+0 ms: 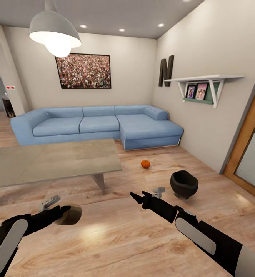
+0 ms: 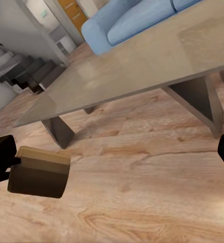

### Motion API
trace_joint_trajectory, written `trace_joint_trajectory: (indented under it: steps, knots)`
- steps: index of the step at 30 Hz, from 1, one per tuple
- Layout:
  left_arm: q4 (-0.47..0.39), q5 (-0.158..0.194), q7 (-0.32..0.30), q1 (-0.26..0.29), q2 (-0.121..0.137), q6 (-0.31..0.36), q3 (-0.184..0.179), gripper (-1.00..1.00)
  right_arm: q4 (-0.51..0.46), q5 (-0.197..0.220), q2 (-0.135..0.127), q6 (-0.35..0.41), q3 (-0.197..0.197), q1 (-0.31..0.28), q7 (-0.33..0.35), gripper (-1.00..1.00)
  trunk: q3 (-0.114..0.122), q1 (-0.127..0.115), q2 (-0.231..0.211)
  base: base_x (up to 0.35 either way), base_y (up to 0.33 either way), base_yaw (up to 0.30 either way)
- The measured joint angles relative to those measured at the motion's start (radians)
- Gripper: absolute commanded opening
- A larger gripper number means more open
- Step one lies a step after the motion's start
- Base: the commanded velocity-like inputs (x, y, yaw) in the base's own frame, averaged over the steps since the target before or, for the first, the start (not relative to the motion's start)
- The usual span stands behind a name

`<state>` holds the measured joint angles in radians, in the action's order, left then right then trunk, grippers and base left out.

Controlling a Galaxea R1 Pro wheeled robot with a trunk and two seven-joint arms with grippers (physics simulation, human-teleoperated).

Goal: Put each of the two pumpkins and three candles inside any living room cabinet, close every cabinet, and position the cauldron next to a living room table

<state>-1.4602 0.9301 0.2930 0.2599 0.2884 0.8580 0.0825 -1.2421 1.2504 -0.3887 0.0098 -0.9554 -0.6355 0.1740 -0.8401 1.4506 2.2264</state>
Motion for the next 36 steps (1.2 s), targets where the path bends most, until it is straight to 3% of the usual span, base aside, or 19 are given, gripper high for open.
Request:
trace_joint_trajectory:
  steps: [36]
  knots:
    - [0.002,0.001,0.000,0.001,0.000,0.000,0.000,-1.00,0.000,0.000,0.000,0.001,0.000,0.000,0.000,1.00,0.040,0.000,0.000,-0.029,0.000,0.205]
